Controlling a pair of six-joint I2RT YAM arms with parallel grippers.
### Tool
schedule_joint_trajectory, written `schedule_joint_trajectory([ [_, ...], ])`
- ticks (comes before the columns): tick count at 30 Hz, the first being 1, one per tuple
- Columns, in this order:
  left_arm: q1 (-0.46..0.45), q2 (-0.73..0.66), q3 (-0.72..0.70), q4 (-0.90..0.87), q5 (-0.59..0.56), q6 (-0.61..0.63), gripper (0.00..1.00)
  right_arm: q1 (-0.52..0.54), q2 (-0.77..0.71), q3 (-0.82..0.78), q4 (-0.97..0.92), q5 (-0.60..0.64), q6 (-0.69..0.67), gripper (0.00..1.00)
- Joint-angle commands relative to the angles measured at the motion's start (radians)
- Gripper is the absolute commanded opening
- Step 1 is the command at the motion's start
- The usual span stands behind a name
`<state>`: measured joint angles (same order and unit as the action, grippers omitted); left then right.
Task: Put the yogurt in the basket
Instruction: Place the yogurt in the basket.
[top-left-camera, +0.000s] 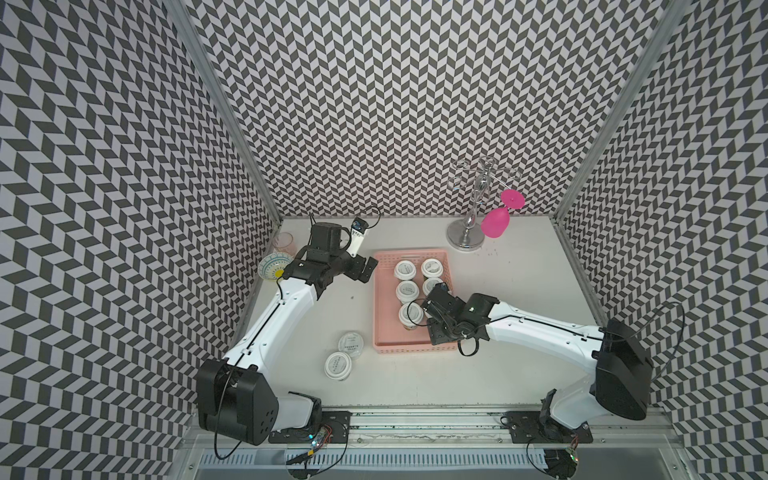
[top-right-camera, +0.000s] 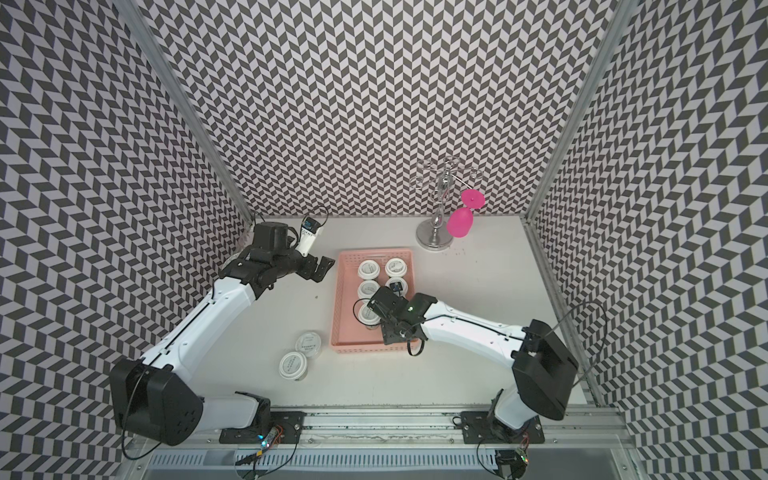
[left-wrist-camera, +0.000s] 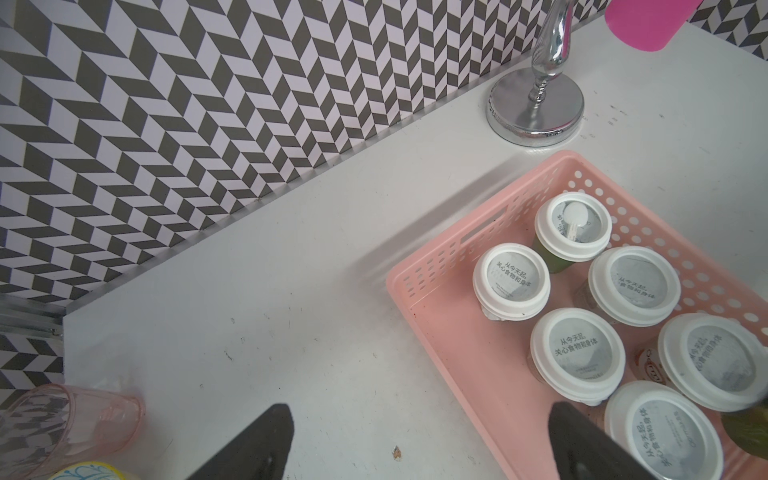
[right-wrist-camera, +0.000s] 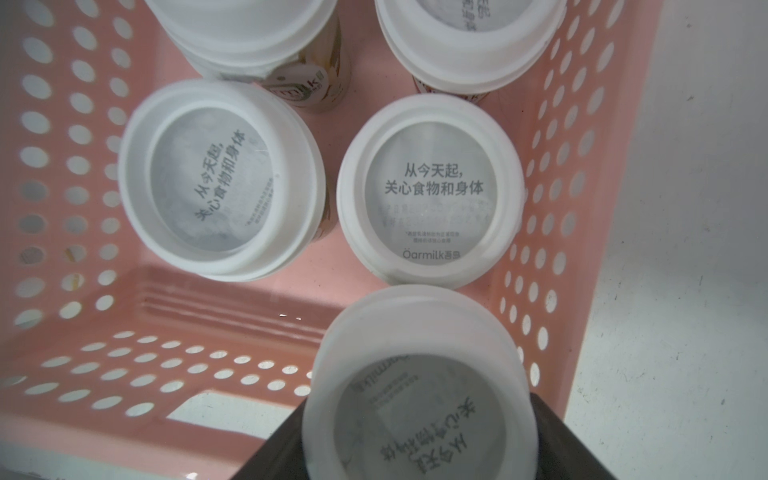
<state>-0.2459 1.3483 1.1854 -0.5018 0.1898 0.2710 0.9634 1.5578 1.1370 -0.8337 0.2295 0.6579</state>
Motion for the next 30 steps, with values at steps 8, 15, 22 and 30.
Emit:
schedule_joint_trajectory([
  [8,0.007,0.008,-0.011,0.023,0.016,-0.004,1.0,-0.012,0.036,-0.011,0.057,-0.006,-0.017,0.72],
  [15,0.007,0.009,-0.012,0.023,0.016,-0.004,0.99,-0.011,0.024,-0.037,0.065,-0.011,-0.014,0.72],
  [22,0.007,0.012,-0.009,0.023,0.019,-0.004,1.0,-0.011,0.037,-0.064,0.083,-0.037,-0.023,0.72],
  [30,0.007,0.012,-0.01,0.023,0.019,-0.003,1.0,-0.014,0.048,-0.062,0.091,-0.033,-0.027,0.76],
])
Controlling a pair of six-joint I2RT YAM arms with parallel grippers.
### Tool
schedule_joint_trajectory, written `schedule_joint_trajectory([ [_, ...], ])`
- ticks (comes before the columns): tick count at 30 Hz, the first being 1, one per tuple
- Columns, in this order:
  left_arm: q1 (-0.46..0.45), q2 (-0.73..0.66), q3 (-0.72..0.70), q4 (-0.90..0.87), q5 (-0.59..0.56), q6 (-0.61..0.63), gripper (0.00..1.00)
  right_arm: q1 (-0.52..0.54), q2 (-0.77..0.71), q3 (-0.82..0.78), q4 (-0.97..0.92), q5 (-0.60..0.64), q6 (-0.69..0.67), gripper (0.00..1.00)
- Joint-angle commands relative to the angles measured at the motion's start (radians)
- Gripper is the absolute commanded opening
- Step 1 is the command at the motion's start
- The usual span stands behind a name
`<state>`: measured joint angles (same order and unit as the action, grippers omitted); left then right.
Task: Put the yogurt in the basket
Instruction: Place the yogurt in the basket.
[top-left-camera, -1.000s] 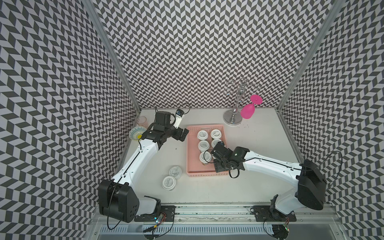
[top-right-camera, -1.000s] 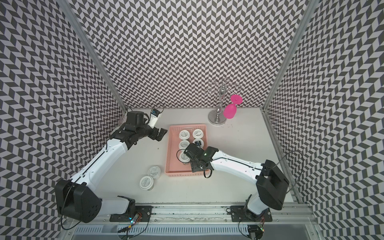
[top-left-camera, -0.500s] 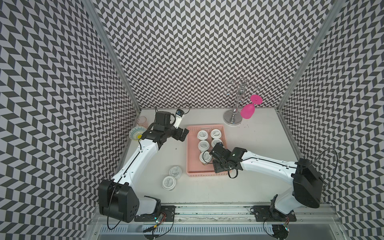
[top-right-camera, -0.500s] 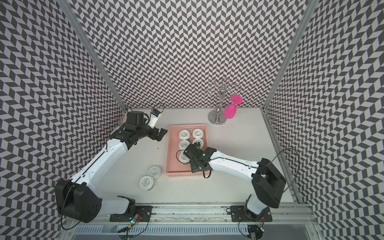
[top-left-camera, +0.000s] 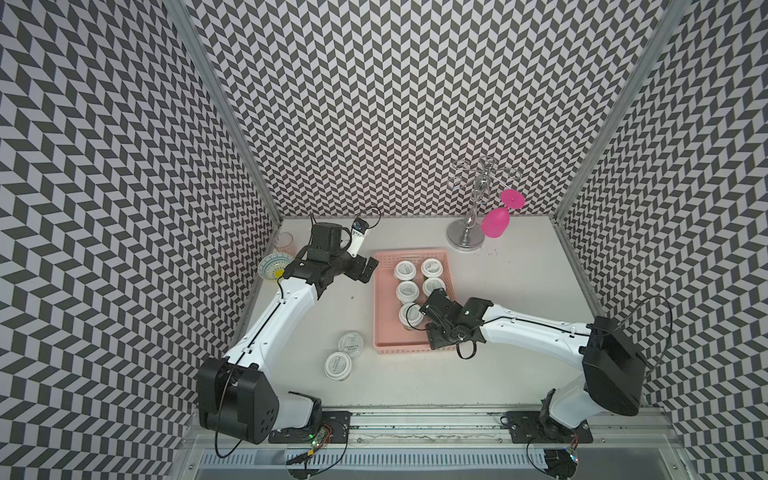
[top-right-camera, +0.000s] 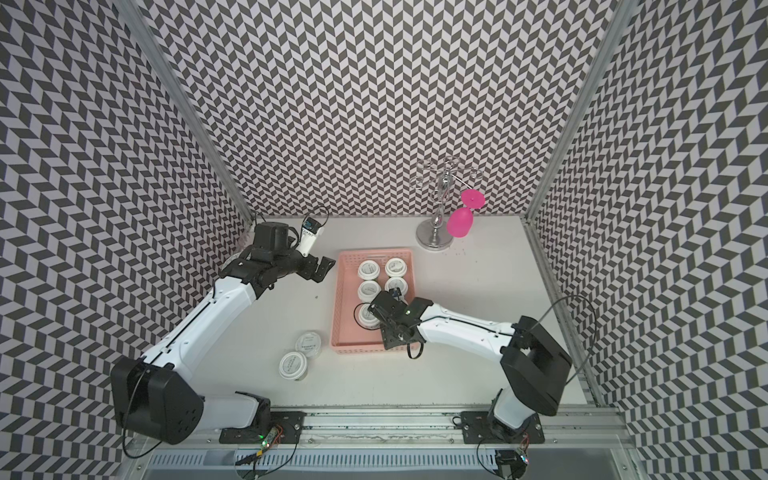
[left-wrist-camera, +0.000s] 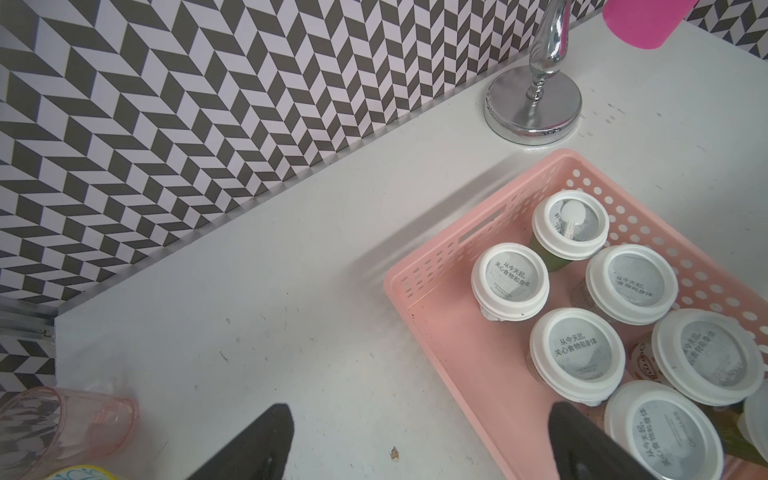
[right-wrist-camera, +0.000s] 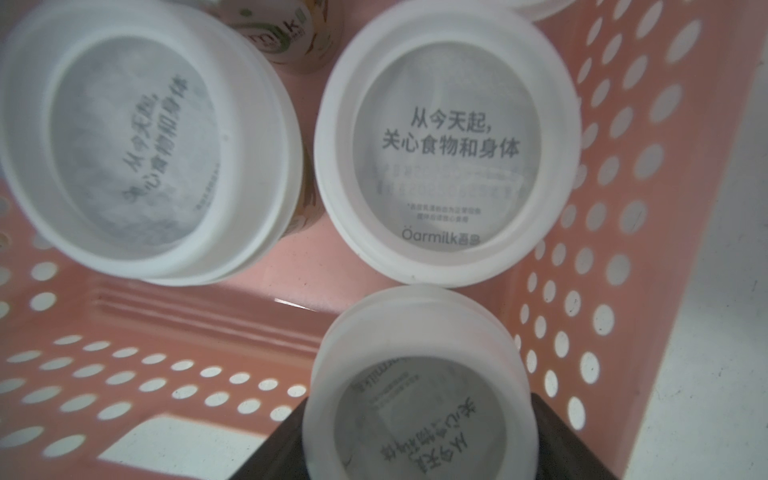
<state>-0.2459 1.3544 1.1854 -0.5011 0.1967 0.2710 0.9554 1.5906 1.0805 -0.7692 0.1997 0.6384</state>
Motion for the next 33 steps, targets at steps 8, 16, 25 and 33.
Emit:
schedule_joint_trajectory([
  [8,0.006,0.006,-0.01,0.022,0.011,-0.004,1.0,-0.006,0.0,0.002,0.013,0.002,-0.003,0.86],
  [16,0.007,0.006,-0.009,0.022,0.013,-0.004,1.0,-0.005,-0.03,0.04,-0.026,0.008,0.001,0.88],
  [25,0.007,0.006,-0.01,0.016,0.018,0.002,1.0,-0.004,-0.073,0.067,-0.071,0.037,0.0,0.9],
  [33,0.007,-0.016,-0.035,-0.029,0.054,0.052,1.0,-0.006,-0.106,0.094,-0.085,0.109,-0.029,0.95],
])
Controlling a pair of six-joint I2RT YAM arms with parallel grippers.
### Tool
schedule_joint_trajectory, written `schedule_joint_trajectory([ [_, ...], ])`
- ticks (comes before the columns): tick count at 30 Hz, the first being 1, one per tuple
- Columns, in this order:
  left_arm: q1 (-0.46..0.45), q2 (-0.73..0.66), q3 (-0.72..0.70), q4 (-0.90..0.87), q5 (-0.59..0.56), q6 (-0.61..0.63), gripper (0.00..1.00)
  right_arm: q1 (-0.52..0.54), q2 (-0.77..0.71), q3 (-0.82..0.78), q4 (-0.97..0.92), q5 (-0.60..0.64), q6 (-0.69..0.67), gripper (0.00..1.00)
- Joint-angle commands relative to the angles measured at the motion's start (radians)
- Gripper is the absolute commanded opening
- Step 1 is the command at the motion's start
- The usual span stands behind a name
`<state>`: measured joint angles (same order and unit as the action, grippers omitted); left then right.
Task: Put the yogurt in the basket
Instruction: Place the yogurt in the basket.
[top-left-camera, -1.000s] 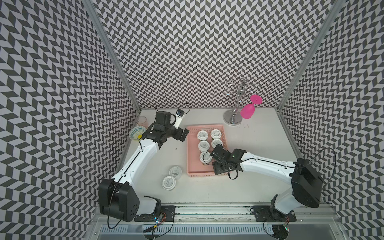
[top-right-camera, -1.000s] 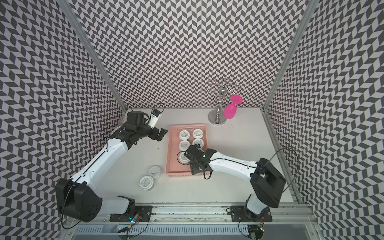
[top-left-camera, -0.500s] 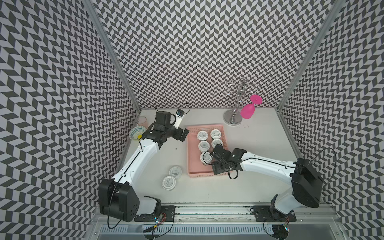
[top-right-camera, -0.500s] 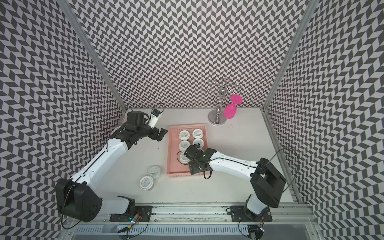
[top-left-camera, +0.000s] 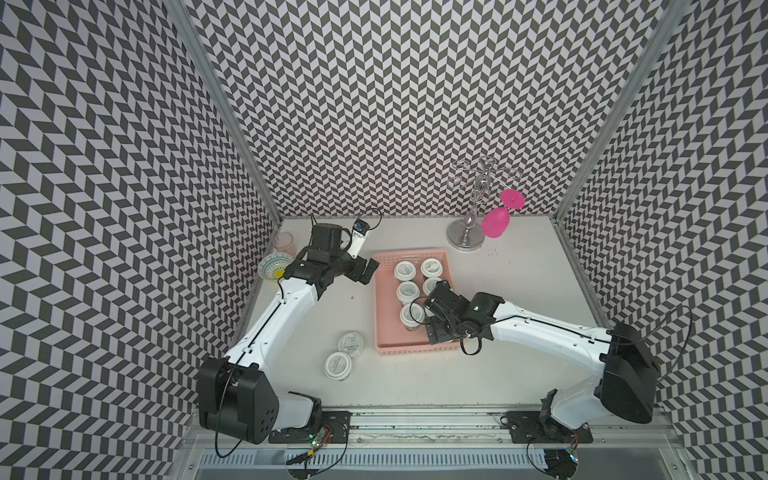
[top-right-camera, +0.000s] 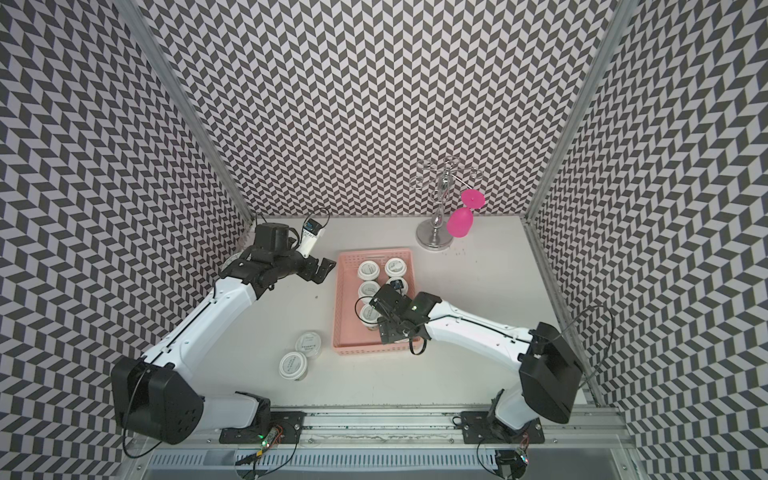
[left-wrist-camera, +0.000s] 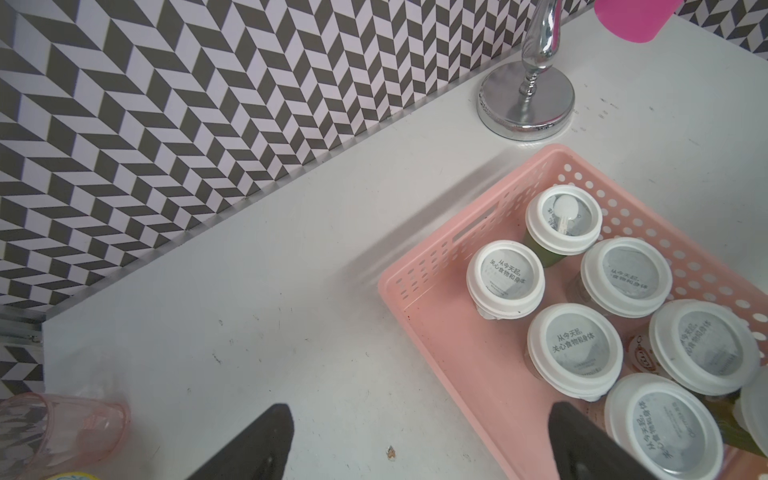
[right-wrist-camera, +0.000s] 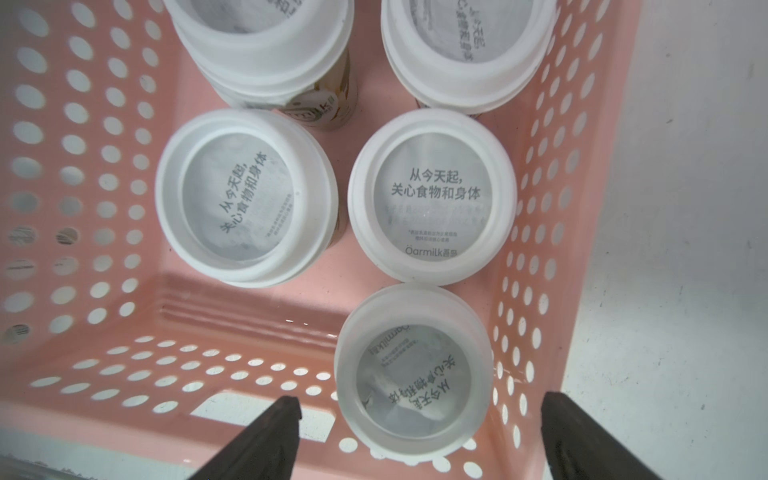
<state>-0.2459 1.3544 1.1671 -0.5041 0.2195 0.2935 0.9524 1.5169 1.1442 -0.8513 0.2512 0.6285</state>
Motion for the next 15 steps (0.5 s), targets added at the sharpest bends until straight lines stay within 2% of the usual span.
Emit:
schedule_joint_trajectory([
  [1,0.007,-0.023,-0.02,-0.031,0.025,0.036,1.0,-0.005,-0.033,0.035,-0.003,0.072,-0.027,0.95],
  [9,0.005,-0.078,-0.031,-0.117,0.023,0.098,1.0,-0.085,-0.047,0.04,0.029,0.109,-0.132,0.99],
  [15,-0.014,-0.096,-0.01,-0.318,0.132,0.27,1.0,-0.185,-0.127,-0.034,0.111,0.101,-0.213,1.0],
])
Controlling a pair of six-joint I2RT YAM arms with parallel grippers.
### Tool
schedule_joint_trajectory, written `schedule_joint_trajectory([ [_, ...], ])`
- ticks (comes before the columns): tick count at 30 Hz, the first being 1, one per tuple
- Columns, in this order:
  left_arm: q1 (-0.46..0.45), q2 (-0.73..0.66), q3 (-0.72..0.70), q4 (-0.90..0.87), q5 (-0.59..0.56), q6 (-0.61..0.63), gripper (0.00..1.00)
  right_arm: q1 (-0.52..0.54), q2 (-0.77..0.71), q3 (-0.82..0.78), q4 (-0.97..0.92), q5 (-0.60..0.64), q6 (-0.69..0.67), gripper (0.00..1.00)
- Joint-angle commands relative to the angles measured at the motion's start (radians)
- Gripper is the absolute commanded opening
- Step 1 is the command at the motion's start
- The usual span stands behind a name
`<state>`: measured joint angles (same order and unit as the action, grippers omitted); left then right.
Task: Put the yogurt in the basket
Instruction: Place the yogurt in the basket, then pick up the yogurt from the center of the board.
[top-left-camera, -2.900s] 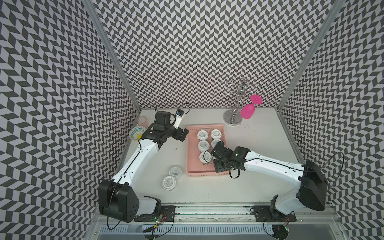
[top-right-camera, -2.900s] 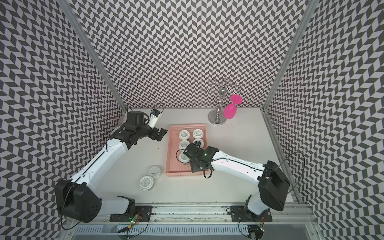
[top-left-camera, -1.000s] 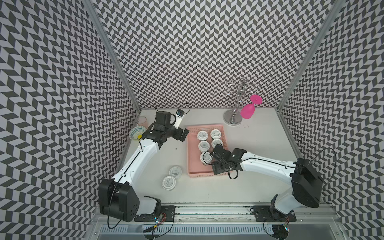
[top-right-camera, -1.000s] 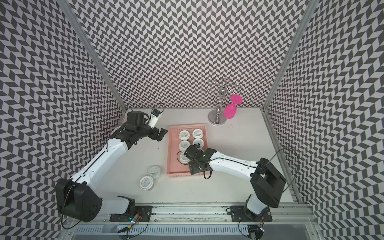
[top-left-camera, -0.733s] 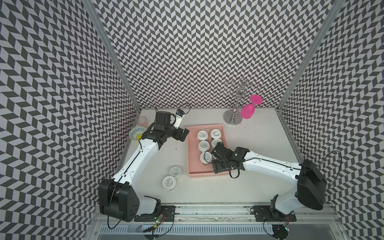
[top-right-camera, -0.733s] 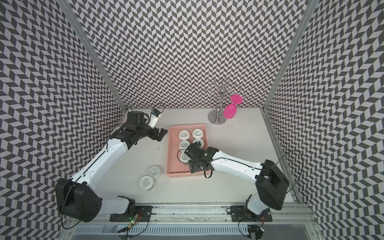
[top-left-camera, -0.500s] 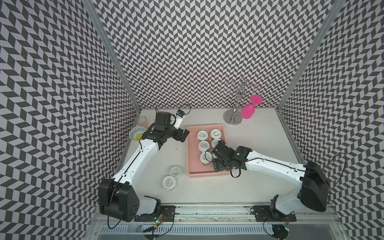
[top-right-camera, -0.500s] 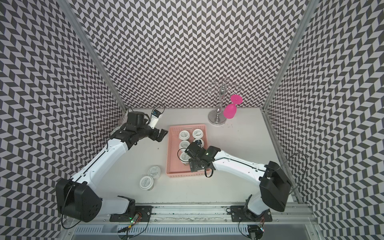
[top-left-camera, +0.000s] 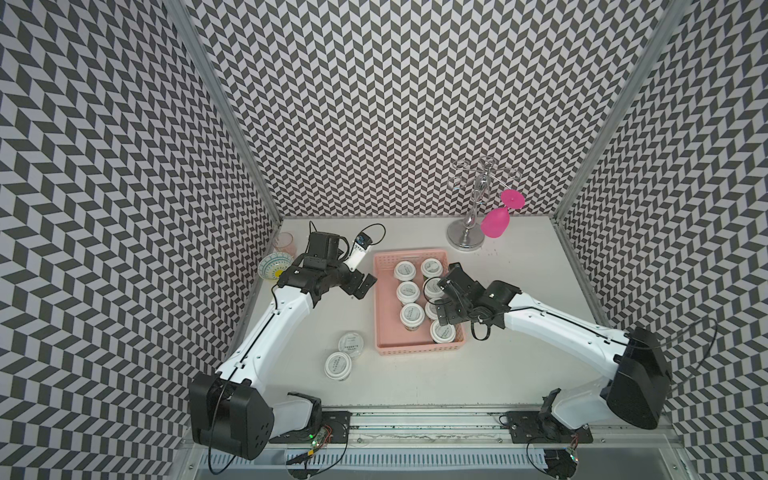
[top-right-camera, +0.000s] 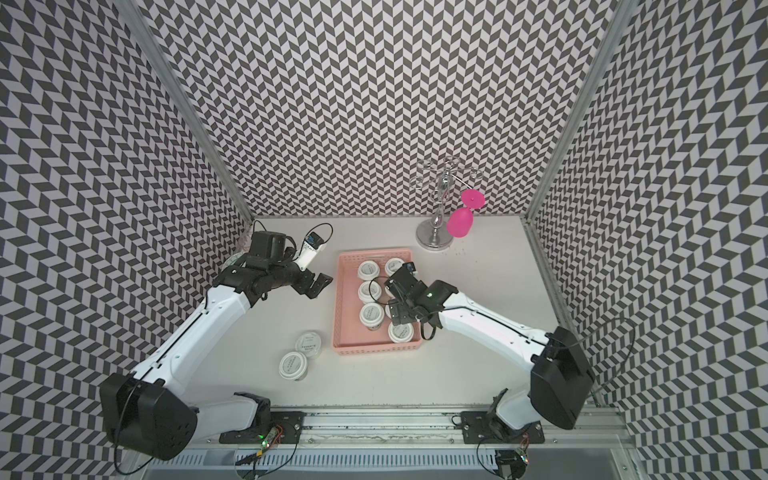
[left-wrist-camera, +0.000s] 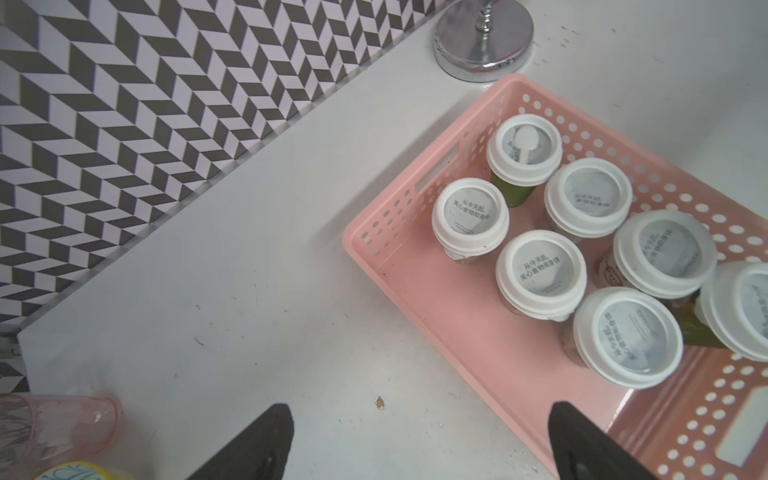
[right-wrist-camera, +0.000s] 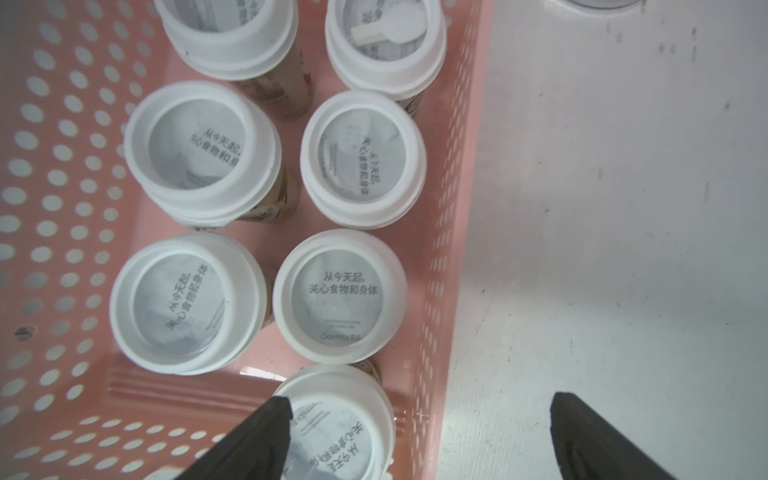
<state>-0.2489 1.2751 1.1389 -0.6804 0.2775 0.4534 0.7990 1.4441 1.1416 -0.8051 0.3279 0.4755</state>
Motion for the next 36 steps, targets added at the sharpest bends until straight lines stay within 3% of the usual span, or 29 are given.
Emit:
schedule_joint_trajectory([
  [1,-0.018,-0.016,0.018,-0.166,0.068,0.126,1.0,-0.049,-0.071,-0.047,0.082,0.025,-0.073,0.99],
  [11,-0.061,-0.021,-0.04,-0.197,-0.067,0.165,1.0,-0.126,-0.253,-0.201,0.251,0.104,-0.174,1.0],
  [21,-0.093,-0.043,-0.116,-0.292,-0.013,0.246,1.0,-0.129,-0.447,-0.345,0.432,0.201,-0.265,1.0],
  [36,-0.155,-0.004,-0.234,-0.3,-0.151,0.234,1.0,-0.127,-0.46,-0.364,0.449,0.27,-0.284,1.0],
])
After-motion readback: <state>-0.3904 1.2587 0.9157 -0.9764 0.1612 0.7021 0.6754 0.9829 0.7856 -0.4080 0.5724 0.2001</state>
